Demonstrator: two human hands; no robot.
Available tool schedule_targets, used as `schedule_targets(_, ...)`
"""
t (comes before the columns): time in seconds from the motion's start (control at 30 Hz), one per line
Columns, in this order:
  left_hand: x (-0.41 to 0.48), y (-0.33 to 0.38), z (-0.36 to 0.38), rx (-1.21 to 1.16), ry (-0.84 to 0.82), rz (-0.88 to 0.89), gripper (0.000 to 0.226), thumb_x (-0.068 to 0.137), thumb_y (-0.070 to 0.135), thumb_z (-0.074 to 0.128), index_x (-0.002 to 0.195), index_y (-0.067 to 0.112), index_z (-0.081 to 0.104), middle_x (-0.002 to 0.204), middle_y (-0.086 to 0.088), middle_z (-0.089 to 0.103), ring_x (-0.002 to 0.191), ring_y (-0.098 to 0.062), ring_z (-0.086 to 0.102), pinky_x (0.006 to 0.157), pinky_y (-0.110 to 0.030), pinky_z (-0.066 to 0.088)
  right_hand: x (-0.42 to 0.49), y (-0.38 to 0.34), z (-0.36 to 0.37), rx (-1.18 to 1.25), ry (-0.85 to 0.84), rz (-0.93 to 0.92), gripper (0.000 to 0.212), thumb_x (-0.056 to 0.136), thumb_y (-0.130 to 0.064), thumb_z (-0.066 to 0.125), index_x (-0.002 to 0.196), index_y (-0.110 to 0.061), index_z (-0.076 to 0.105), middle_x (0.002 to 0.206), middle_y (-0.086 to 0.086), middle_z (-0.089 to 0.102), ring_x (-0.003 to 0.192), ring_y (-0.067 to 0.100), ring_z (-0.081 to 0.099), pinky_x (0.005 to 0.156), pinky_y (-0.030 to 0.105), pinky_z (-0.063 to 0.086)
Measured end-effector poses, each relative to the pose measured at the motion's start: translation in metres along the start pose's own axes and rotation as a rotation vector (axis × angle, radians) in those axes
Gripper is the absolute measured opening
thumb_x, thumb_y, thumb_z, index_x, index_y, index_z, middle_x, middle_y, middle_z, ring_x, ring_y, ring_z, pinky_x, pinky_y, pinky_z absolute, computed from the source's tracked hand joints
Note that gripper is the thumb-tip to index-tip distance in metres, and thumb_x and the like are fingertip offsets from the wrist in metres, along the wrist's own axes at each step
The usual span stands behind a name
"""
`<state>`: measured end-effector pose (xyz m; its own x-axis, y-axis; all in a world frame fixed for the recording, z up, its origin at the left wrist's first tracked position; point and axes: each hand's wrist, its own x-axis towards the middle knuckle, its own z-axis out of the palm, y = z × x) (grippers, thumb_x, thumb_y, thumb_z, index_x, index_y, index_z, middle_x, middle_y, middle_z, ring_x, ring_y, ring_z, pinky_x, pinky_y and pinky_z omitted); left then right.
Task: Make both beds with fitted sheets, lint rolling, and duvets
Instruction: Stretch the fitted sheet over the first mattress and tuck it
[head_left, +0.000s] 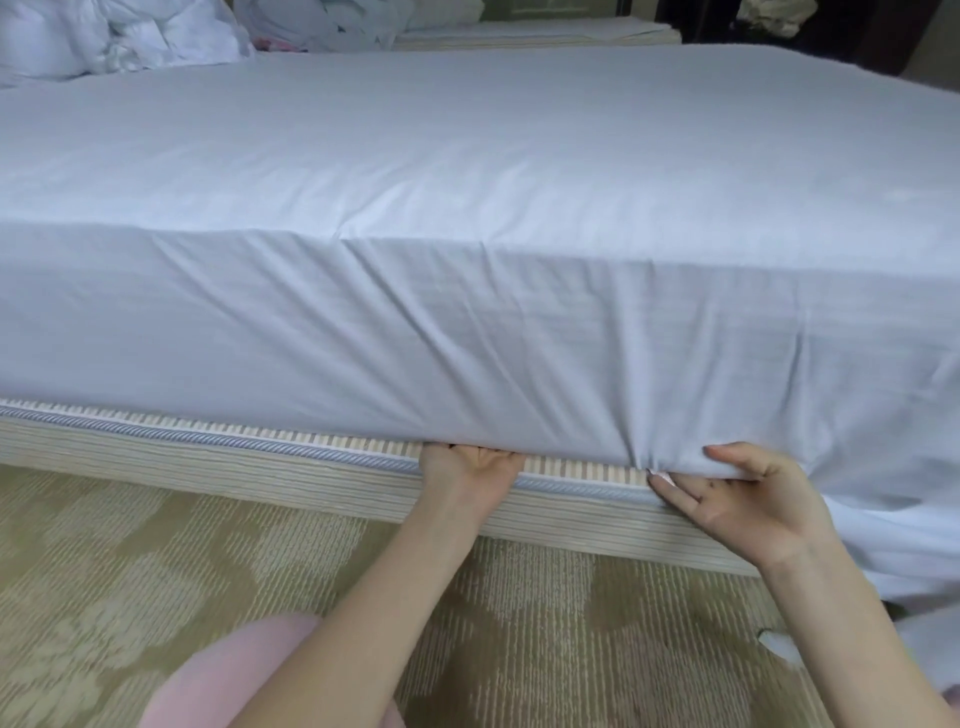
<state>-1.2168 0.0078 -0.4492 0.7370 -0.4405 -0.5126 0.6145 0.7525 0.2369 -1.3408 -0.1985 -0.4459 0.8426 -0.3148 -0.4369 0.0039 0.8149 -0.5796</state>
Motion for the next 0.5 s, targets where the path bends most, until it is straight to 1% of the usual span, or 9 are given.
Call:
schedule_targets(0.07,0.003,-0.005,0.000,-0.036,0.009,0.019,0.037,0.099,0.032,0.039,0.115,0.010,0.064,0.112,-0.016,0.068,0.104,-0.034,0.062,0.088,-0.053,0.050,-0.007,-0.001,0.002,-0.076,0.087,0.000,0.084,0.002,0.005,0.081,0.078,-0.013,0.049,0.105,0.016,0.069,0.105,0.033,0.064,0.081,0.048,0.056)
schedule_targets(0.1,0.004,-0.008,0.001,-0.052,0.020,0.032,0.038,0.099,0.032,0.038,0.116,0.012,0.064,0.113,-0.015,0.068,0.105,-0.033,0.062,0.091,-0.052,0.049,-0.010,-0.001,0.005,-0.106,0.135,-0.001,0.084,0.000,0.004,0.082,0.076,-0.011,0.048,0.097,0.020,0.070,0.097,0.034,0.067,0.079,0.047,0.056)
schedule_targets(0.13,0.002,-0.012,0.003,-0.068,0.036,0.043,0.038,0.099,0.032,0.036,0.118,0.013,0.063,0.116,-0.013,0.067,0.106,-0.031,0.061,0.094,-0.050,0.047,-0.015,-0.002,0.008,-0.125,0.173,0.005,0.077,0.008,0.002,0.085,0.075,-0.009,0.049,0.092,0.023,0.070,0.089,0.034,0.068,0.083,0.046,0.056)
schedule_targets(0.17,0.001,-0.017,0.006,-0.077,0.057,0.052,0.039,0.098,0.033,0.035,0.121,0.015,0.062,0.119,-0.011,0.065,0.108,-0.029,0.061,0.097,-0.048,0.046,-0.022,-0.002,0.013,-0.151,0.206,0.015,0.058,0.032,-0.001,0.086,0.076,-0.008,0.050,0.094,0.025,0.069,0.083,0.033,0.070,0.091,0.046,0.052)
schedule_targets(0.2,-0.002,-0.024,0.009,-0.076,0.084,0.056,0.040,0.098,0.033,0.034,0.122,0.016,0.061,0.122,-0.009,0.064,0.109,-0.028,0.059,0.098,-0.045,0.045,-0.027,-0.001,0.018,-0.177,0.252,0.019,0.031,0.061,-0.004,0.076,0.080,-0.007,0.051,0.100,0.025,0.067,0.076,0.031,0.071,0.097,0.043,0.047)
schedule_targets(0.23,-0.005,-0.030,0.013,-0.057,0.114,0.047,0.041,0.098,0.033,0.033,0.123,0.016,0.060,0.124,-0.007,0.062,0.112,-0.027,0.058,0.100,-0.042,0.044,-0.030,0.001,0.021,-0.192,0.314,0.022,0.008,0.081,-0.006,0.058,0.085,-0.005,0.052,0.107,0.024,0.063,0.071,0.029,0.072,0.099,0.041,0.044)
schedule_targets(0.3,-0.016,-0.044,0.019,0.029,0.157,-0.043,0.044,0.098,0.033,0.031,0.128,0.010,0.054,0.129,-0.007,0.056,0.121,-0.027,0.052,0.105,-0.040,0.038,-0.035,0.008,0.022,-0.220,0.386,0.013,0.011,0.091,-0.005,0.042,0.093,0.000,0.052,0.117,0.021,0.058,0.078,0.028,0.068,0.094,0.039,0.042)
schedule_targets(0.43,-0.043,-0.068,0.019,0.236,0.056,-0.475,0.053,0.101,0.030,0.027,0.132,-0.009,0.044,0.134,-0.023,0.051,0.127,-0.034,0.047,0.107,-0.041,0.032,-0.049,0.016,0.025,-0.205,0.457,0.000,0.012,0.094,-0.001,0.037,0.091,0.001,0.049,0.127,0.020,0.053,0.095,0.029,0.060,0.096,0.038,0.038)
schedule_targets(0.5,-0.045,-0.075,0.022,0.337,0.020,-0.536,0.048,0.100,0.024,0.028,0.130,-0.009,0.046,0.134,-0.022,0.052,0.127,-0.033,0.047,0.106,-0.039,0.033,-0.060,0.014,0.024,-0.173,0.527,-0.021,0.015,0.095,0.001,0.035,0.088,0.001,0.048,0.130,0.019,0.053,0.114,0.031,0.057,0.099,0.037,0.037)
